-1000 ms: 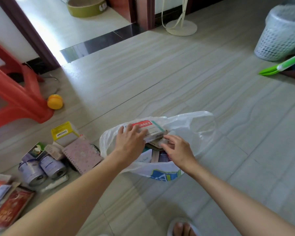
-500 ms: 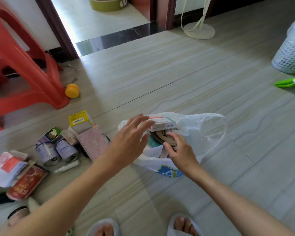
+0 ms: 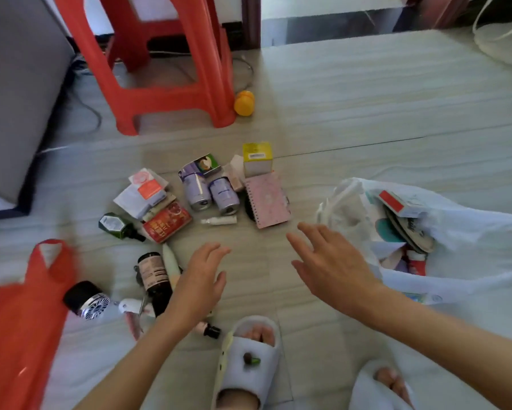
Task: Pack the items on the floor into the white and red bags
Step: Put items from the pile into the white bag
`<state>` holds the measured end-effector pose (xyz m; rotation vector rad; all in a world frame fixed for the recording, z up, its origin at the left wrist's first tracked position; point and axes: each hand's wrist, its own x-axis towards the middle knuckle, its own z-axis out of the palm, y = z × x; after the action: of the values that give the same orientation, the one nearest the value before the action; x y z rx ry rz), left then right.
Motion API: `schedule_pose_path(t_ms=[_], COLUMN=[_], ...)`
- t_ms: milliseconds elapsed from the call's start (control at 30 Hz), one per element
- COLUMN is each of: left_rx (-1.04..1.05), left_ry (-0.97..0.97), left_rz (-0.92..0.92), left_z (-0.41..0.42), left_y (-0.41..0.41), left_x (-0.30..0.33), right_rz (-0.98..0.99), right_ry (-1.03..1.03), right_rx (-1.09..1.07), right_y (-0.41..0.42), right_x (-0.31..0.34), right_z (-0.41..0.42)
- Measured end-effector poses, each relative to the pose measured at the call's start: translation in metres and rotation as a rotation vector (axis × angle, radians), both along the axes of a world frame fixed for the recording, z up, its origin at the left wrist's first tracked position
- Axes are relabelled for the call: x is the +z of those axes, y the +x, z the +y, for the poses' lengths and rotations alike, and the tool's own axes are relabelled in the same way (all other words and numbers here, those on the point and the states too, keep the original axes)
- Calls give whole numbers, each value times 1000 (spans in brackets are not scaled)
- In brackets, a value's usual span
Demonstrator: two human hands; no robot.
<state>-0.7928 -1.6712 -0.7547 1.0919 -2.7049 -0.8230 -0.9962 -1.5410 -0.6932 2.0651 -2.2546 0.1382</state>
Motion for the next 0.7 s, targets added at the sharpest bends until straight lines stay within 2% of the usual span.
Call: schedule_pose_path(t_ms=[100, 200, 333, 400, 500, 700], left_rx=[138, 223, 439, 560, 734, 689], left_ry=[124, 102, 44, 96, 187, 185], left_rz=[-166, -256, -354, -357, -361, -510], left_z=[-9, -12, -18, -25, -35, -44], left_y=[43, 68, 84, 86, 79, 65], left_x=[-29, -49, -67, -79, -90, -98], right_rz=[-78, -246, -495, -599, -653, -710], right_ry=[57, 220, 487, 532, 552, 625], right_rx=[74, 56, -58, -155, -287, -456], right_y=[30, 75, 127, 146, 163, 171], right_x=[-28, -66, -125, -143, -162, -177], right_z=[-39, -71, -86, -90, -99, -112])
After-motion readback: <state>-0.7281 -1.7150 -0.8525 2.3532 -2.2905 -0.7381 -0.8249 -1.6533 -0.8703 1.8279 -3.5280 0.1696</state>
